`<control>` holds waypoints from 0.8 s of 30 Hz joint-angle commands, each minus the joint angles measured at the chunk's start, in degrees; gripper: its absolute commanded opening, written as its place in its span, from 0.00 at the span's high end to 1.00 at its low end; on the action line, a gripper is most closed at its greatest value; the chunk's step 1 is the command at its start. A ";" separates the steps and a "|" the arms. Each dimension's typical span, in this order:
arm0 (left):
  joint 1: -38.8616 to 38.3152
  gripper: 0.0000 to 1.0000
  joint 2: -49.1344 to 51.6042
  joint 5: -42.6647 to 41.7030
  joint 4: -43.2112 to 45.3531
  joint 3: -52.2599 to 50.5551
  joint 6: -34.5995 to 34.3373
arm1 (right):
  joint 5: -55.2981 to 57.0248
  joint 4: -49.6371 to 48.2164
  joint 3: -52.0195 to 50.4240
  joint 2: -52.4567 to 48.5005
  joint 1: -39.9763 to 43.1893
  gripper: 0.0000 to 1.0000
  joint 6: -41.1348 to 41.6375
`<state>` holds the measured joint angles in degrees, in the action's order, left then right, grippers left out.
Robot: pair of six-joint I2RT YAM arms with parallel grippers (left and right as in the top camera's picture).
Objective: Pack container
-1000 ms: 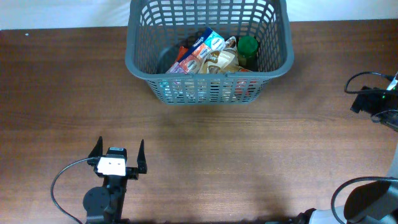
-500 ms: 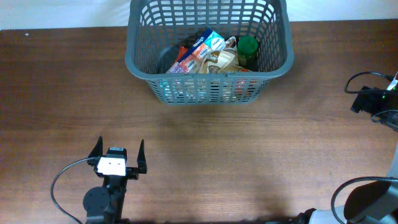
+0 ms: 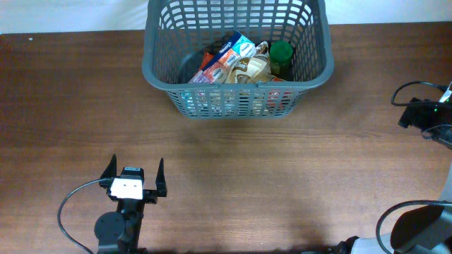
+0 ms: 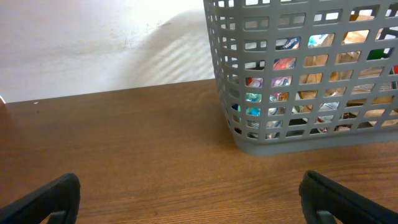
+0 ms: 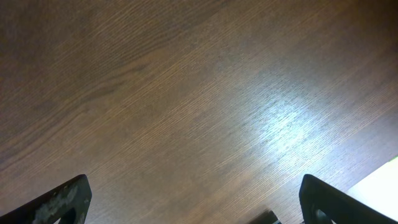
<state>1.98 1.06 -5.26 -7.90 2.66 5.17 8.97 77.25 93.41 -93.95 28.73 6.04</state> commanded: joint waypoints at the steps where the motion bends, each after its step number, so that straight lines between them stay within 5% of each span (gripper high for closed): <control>1: -0.22 0.01 -0.76 0.81 0.11 -0.50 1.14 | 0.70 -0.20 -0.24 0.04 0.15 0.01 0.42; 10: -0.22 0.01 -0.76 0.81 0.11 -0.50 1.14 | 0.70 -0.20 -0.24 3.23 0.15 0.01 0.42; 24: -0.22 0.01 -0.76 0.81 0.11 -0.50 1.14 | 0.74 -0.17 -0.24 22.14 0.15 0.01 0.39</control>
<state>1.98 1.06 -5.23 -7.90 2.66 5.17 8.97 77.25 93.36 -75.94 28.73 6.07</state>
